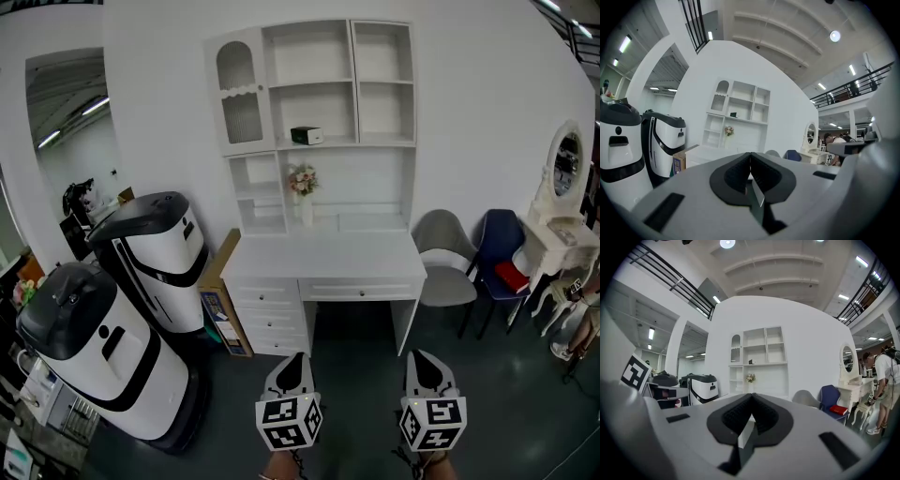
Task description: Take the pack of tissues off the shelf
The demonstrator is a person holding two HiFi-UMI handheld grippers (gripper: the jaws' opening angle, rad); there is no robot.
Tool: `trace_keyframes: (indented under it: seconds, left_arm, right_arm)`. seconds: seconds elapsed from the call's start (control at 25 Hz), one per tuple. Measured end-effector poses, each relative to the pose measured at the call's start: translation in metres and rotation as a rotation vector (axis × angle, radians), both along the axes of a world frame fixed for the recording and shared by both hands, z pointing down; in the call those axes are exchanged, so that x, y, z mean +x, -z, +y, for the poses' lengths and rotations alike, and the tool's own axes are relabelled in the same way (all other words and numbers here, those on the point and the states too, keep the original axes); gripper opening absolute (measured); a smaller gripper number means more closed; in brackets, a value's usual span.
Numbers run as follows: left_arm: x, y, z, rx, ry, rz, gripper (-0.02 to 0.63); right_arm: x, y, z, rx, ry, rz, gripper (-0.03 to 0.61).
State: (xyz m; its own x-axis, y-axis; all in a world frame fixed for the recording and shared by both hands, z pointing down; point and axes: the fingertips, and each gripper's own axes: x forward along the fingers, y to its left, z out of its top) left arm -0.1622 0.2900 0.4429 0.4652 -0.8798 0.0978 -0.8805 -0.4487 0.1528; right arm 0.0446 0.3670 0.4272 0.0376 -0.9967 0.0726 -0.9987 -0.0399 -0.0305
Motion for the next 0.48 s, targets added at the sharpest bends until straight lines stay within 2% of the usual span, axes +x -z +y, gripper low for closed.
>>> trace_keyframes:
  seconds: [0.32,0.36,0.44,0.48]
  left_arm:
    - [-0.02,-0.007,-0.009,-0.016,-0.004,-0.014,0.018]
    - [-0.024,-0.008,-0.011,-0.015,-0.004,-0.016,0.018]
    - [-0.031,-0.007,-0.015,-0.015,-0.005,-0.016,0.018]
    - [-0.034,-0.007,-0.017,-0.014,-0.003,-0.014,0.018]
  right_arm:
    - [-0.019,-0.005,-0.009,-0.002,-0.009,-0.013,0.008]
    - [-0.022,-0.005,-0.011,0.002,-0.008,-0.01,0.023]
    - [-0.029,0.0,-0.014,0.016,-0.009,0.004,0.116]
    - [-0.031,0.003,-0.014,0.025,-0.012,0.008,0.132]
